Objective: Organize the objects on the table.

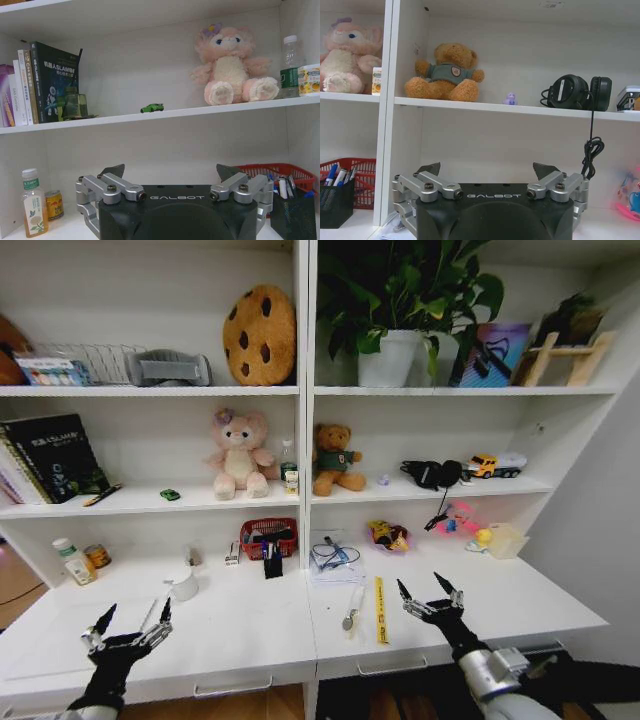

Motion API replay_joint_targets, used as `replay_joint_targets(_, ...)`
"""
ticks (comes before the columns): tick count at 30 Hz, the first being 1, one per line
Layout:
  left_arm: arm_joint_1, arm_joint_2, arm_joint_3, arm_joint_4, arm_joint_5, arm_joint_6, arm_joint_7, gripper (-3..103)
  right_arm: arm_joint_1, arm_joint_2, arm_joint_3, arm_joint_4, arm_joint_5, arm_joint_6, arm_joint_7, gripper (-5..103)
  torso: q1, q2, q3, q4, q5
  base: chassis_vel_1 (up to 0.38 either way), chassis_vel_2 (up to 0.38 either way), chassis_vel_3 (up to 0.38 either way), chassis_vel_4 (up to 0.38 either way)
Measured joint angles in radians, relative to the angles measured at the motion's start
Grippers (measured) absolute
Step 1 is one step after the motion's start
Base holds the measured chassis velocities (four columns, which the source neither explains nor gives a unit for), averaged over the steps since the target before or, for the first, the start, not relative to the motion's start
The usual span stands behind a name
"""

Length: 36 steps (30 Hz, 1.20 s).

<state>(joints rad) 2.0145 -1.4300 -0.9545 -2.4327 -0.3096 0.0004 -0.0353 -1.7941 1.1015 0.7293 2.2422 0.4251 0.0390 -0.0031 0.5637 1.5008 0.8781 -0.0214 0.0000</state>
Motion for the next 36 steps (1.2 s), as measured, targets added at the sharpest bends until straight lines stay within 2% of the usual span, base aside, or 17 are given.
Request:
replay_joint_targets(17, 0.000, 0.000, 0.000, 0.000, 0.000, 0.000, 0.000, 100, 0.001, 0.000, 0.001, -0.002, 0.001, -0.001, 0.000, 100, 0.000, 0.000, 0.000, -0.0002, 0.0000, 0.037, 0.037, -0.035, -0.040)
replay_joint_targets(21, 0.000, 0.000, 0.000, 0.000, 0.000, 0.000, 0.000, 100, 0.001, 0.000, 0.002, -0.002, 0.001, -0.001, 0.000, 100, 0.000, 0.000, 0.000, 0.0004, -0.0003, 0.202, 0.198, -0.178, -0.196)
replay_joint_targets(24, 0.000, 0.000, 0.000, 0.000, 0.000, 0.000, 0.000, 100, 0.001, 0.000, 0.002, -0.002, 0.001, -0.001, 0.000, 100, 0.000, 0.000, 0.000, -0.0005, 0.0002, 0.223, 0.265, -0.223, -0.257)
replay_joint_targets(29, 0.000, 0.000, 0.000, 0.000, 0.000, 0.000, 0.000, 100, 0.001, 0.000, 0.002, -0.002, 0.001, -0.001, -0.001, 100, 0.000, 0.000, 0.000, 0.0004, 0.0005, 0.256, 0.276, -0.282, -0.261)
replay_joint_targets(31, 0.000, 0.000, 0.000, 0.000, 0.000, 0.000, 0.000, 100, 0.001, 0.000, 0.002, -0.002, 0.002, -0.001, -0.001, 100, 0.000, 0.000, 0.000, 0.0000, -0.0007, 0.271, 0.310, -0.285, -0.283)
replay_joint_targets(35, 0.000, 0.000, 0.000, 0.000, 0.000, 0.000, 0.000, 100, 0.001, 0.000, 0.002, -0.002, 0.002, -0.001, -0.001, 100, 0.000, 0.000, 0.000, 0.0003, 0.0003, 0.337, 0.326, -0.333, -0.324)
replay_joint_targets(36, 0.000, 0.000, 0.000, 0.000, 0.000, 0.000, 0.000, 100, 0.001, 0.000, 0.002, -0.002, 0.002, -0.001, -0.001, 100, 0.000, 0.000, 0.000, 0.0001, -0.0010, 0.350, 0.376, -0.328, -0.342)
